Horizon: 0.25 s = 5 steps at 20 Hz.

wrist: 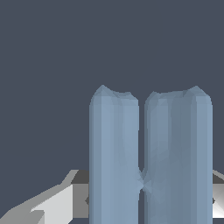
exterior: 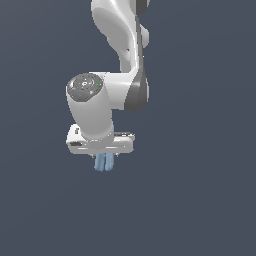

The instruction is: Pick up the object and move it to a goal position.

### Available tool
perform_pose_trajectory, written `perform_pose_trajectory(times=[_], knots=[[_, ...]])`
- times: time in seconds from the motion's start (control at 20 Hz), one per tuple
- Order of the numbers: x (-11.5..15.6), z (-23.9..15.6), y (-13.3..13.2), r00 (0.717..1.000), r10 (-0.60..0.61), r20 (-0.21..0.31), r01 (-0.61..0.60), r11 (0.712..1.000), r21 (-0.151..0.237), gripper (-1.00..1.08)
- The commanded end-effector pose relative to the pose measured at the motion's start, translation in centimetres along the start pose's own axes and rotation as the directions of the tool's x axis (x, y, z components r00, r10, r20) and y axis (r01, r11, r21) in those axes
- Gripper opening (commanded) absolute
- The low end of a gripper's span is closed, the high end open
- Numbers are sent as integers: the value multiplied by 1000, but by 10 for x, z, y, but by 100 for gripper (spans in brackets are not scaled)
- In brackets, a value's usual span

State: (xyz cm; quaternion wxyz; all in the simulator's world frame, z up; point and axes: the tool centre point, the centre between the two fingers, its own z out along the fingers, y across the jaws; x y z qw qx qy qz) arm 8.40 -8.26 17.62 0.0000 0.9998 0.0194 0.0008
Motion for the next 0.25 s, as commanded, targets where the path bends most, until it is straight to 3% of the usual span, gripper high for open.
perform_pose_trajectory(times=[0.0, 0.2], knots=[[0, -1, 0, 1000, -1, 2, 1, 1000, 0, -100], [1, 3, -2, 1000, -1, 2, 1, 1000, 0, -100]])
